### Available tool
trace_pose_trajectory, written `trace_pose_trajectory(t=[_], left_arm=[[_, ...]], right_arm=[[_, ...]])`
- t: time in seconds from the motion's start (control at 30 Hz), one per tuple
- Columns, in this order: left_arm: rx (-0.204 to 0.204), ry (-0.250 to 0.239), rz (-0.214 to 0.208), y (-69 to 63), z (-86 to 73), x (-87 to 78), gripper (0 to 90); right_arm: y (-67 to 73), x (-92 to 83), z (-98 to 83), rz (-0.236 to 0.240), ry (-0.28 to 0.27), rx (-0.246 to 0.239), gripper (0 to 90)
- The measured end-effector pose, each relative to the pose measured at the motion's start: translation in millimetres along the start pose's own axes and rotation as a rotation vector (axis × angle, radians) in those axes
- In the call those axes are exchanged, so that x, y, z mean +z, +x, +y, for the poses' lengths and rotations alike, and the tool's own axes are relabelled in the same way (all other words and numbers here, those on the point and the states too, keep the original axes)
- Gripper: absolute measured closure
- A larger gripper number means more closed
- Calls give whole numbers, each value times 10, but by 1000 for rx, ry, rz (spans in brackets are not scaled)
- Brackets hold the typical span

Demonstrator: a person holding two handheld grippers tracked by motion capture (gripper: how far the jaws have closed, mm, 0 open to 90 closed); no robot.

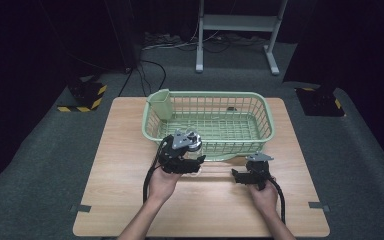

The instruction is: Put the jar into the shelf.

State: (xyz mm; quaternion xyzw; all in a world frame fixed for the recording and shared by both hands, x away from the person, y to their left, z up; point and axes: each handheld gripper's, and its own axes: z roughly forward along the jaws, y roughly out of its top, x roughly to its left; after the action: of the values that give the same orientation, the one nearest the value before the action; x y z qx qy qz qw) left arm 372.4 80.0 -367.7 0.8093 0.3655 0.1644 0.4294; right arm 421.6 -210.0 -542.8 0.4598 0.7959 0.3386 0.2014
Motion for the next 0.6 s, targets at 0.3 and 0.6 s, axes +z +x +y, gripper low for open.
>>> trace_pose_trajectory(t=[0.3, 0.6], left_arm=[[30, -31, -59, 82, 497, -94, 317], [-12, -43, -42, 290, 823, 69, 317]], right_arm=[[0, 0, 0, 0, 0, 0, 111], [0, -1, 1, 0, 1, -1, 111]])
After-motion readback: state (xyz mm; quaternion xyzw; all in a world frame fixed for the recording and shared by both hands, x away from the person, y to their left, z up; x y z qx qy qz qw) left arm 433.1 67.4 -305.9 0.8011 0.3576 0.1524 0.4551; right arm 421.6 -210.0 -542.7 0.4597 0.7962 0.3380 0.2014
